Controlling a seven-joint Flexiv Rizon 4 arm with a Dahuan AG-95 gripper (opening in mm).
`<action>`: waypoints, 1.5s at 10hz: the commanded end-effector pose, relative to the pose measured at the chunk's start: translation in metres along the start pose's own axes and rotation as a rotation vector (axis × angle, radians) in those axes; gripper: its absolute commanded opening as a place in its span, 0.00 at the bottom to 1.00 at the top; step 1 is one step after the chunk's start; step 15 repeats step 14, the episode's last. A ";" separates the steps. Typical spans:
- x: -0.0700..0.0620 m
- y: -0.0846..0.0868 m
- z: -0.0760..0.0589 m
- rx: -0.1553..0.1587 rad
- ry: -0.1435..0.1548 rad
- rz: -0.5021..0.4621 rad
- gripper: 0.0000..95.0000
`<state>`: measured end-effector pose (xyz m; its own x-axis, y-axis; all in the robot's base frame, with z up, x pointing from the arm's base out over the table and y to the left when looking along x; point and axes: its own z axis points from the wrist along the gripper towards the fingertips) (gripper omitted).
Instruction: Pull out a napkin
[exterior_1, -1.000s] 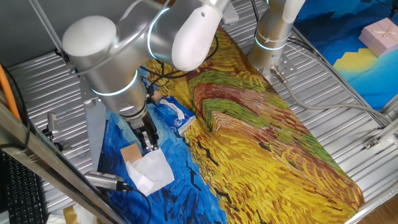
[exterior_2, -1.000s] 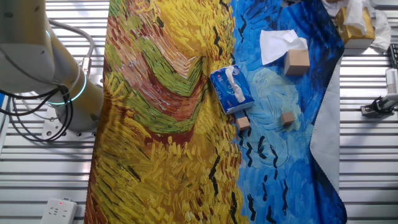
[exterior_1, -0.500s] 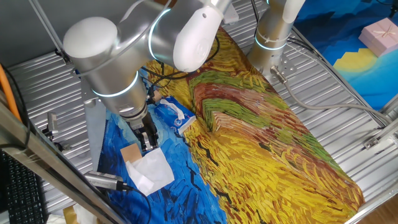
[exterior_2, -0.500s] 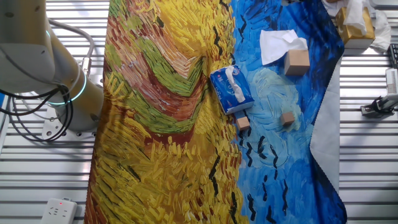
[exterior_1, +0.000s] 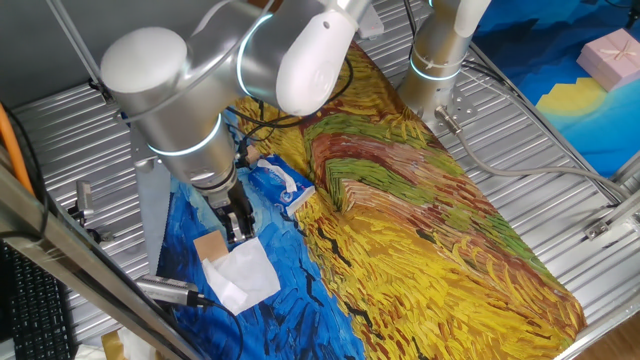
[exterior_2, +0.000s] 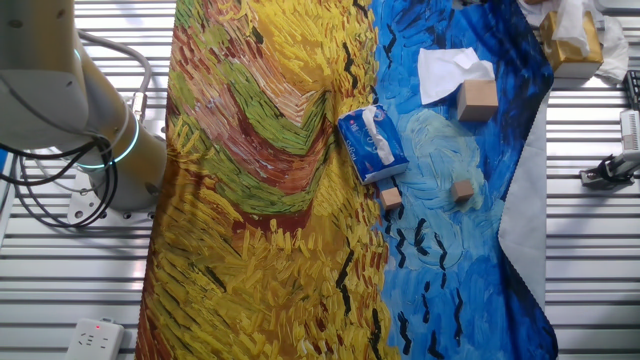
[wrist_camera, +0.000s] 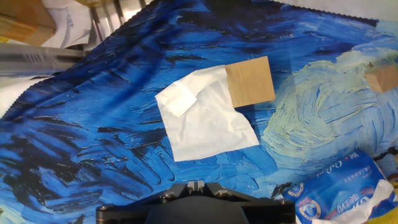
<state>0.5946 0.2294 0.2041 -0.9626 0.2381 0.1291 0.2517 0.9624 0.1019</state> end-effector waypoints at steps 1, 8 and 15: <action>0.001 -0.004 0.004 0.001 0.004 0.001 0.00; 0.001 -0.002 0.001 0.000 0.002 -0.058 0.00; 0.001 -0.001 0.001 0.021 0.002 -0.125 0.00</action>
